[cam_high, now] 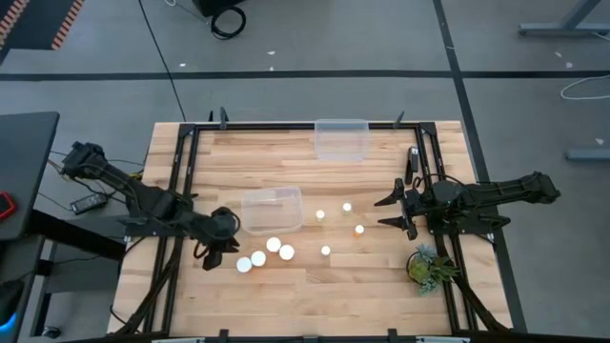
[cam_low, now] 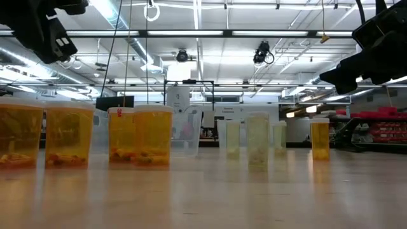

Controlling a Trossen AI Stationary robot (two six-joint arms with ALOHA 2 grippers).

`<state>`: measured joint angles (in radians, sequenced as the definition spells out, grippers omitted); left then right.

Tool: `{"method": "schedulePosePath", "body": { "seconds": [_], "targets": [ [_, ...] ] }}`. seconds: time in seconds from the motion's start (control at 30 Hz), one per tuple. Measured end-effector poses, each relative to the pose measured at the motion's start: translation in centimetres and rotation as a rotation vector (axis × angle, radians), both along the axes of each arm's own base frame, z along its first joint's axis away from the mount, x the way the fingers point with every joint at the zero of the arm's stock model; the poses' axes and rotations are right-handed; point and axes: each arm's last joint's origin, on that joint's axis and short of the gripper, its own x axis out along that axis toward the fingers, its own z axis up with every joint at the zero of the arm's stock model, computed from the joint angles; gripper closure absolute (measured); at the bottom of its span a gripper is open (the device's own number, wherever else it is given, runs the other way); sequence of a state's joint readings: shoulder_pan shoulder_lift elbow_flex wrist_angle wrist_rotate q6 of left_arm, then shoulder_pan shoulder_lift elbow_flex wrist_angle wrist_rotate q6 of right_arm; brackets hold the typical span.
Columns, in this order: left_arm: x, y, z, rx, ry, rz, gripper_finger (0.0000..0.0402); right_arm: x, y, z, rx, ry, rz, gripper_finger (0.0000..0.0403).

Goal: Pick and place medicine bottles into bin by pill shape (circle, oval)
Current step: Put the large orange pill bottle into the bottom transparent bin

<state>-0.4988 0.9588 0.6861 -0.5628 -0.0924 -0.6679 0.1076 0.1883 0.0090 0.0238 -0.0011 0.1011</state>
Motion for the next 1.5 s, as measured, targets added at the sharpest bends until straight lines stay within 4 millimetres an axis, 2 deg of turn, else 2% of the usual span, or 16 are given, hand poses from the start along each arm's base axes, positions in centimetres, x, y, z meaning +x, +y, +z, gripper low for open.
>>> {"method": "schedulePosePath", "body": {
  "seconds": [0.37, 0.53, 0.63, 0.77, 1.13, 1.3, 1.5],
  "targets": [
    [1.7, -2.4, 1.5, 0.069, 0.210, 0.002, 0.0312, 0.0, 0.0, 0.0, 0.000, 0.000, 0.000, 0.0146],
    [2.6, -4.2, 0.7, 0.064, 0.300, -0.064, 0.0312, 0.0, 0.0, 0.0, 0.000, 0.000, 0.000, 0.0146],
    [2.9, -4.5, 0.1, 0.077, 0.369, -0.031, 0.0306, 0.0, 0.0, 0.0, 0.000, 0.000, 0.000, 0.0146],
    [3.2, -4.4, -1.2, 0.094, 0.478, -0.008, 0.0273, 0.0, 0.0, 0.0, 0.000, 0.000, 0.000, 0.0146],
    [4.8, -4.6, -4.2, 0.045, 0.675, -0.009, 0.0143, 0.0, 0.0, 0.0, 0.000, 0.000, 0.000, 0.0146],
    [5.3, -4.9, -4.5, 0.031, 0.646, -0.021, 0.0116, 0.0, 0.0, 0.0, 0.000, 0.000, 0.000, 0.0146],
    [5.8, -5.0, -4.5, 0.057, 0.582, 0.007, 0.0111, 0.0, 0.0, 0.0, 0.000, 0.000, 0.000, 0.0146]
  ]
}}
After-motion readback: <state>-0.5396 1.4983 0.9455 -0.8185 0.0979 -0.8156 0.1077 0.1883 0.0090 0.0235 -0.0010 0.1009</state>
